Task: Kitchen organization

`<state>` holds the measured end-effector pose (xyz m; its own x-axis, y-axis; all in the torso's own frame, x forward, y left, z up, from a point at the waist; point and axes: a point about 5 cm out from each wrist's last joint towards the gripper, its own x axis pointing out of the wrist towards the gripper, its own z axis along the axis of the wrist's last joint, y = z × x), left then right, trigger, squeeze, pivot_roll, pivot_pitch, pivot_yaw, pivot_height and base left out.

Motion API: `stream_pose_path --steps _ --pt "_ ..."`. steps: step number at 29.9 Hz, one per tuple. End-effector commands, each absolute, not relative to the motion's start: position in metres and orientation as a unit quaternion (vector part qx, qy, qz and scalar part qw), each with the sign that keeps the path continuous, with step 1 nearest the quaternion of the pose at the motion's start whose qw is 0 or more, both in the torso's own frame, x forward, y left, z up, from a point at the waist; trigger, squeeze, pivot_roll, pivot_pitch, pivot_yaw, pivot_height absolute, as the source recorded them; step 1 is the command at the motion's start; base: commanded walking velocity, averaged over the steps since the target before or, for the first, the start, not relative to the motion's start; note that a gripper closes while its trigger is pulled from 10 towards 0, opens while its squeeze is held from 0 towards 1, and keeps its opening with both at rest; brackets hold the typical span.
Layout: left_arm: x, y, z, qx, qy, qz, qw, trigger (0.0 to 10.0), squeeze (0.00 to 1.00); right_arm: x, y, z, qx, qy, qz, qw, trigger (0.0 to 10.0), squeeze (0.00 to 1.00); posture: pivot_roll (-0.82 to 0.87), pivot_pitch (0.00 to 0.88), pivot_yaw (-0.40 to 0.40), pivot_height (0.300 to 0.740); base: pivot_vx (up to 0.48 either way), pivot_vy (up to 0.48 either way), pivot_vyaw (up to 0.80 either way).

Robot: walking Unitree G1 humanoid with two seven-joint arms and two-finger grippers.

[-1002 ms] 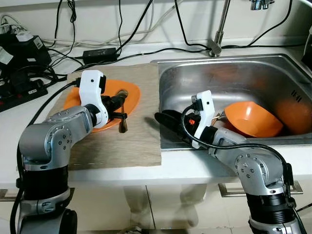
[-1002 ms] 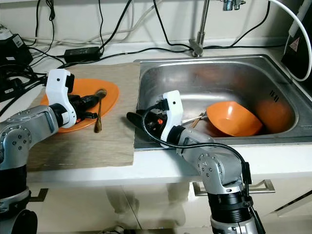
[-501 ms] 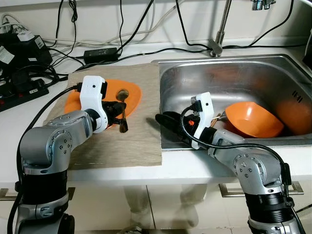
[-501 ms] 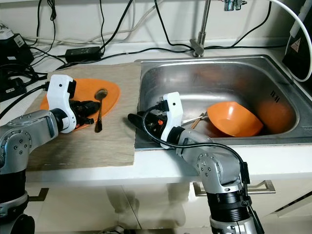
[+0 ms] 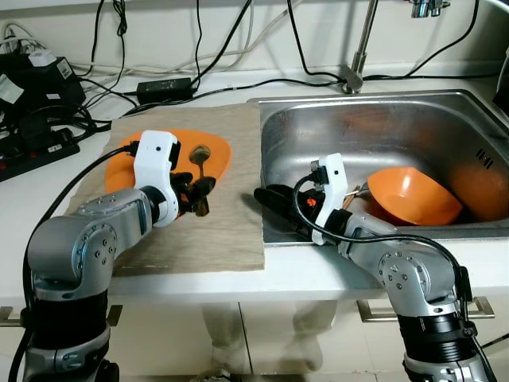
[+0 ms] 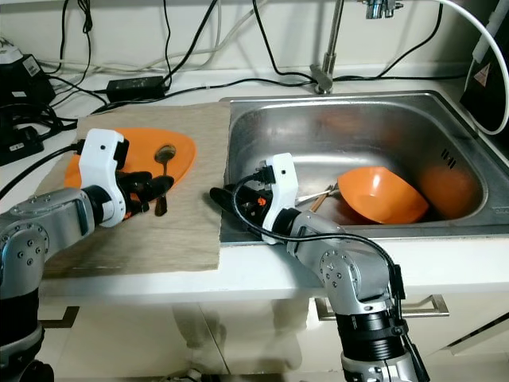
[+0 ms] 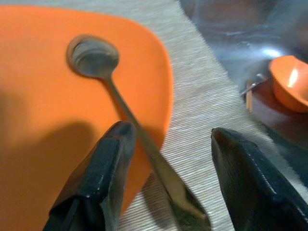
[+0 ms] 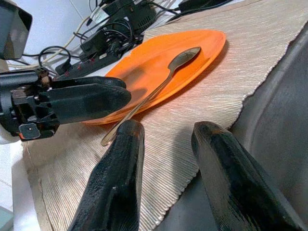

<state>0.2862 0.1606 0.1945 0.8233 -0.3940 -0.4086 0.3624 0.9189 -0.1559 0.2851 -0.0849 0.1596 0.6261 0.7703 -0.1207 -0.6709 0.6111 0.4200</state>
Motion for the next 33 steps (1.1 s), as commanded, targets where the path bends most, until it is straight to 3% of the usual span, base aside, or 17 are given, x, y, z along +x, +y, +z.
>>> stream_pose_path --steps 1,33 --pt "0.282 0.157 0.196 -0.031 0.222 -0.208 0.952 10.0 0.0 0.287 -0.082 0.161 0.163 0.145 0.411 0.885 10.0 0.0 -0.01 0.0 0.066 0.74 0.0 0.0 0.0" --pt "0.278 0.154 0.176 -0.022 0.262 -0.198 0.944 10.0 0.0 0.289 -0.08 0.16 0.162 0.147 0.411 0.885 10.0 0.0 -0.01 0.0 0.065 0.74 0.0 0.0 0.0"
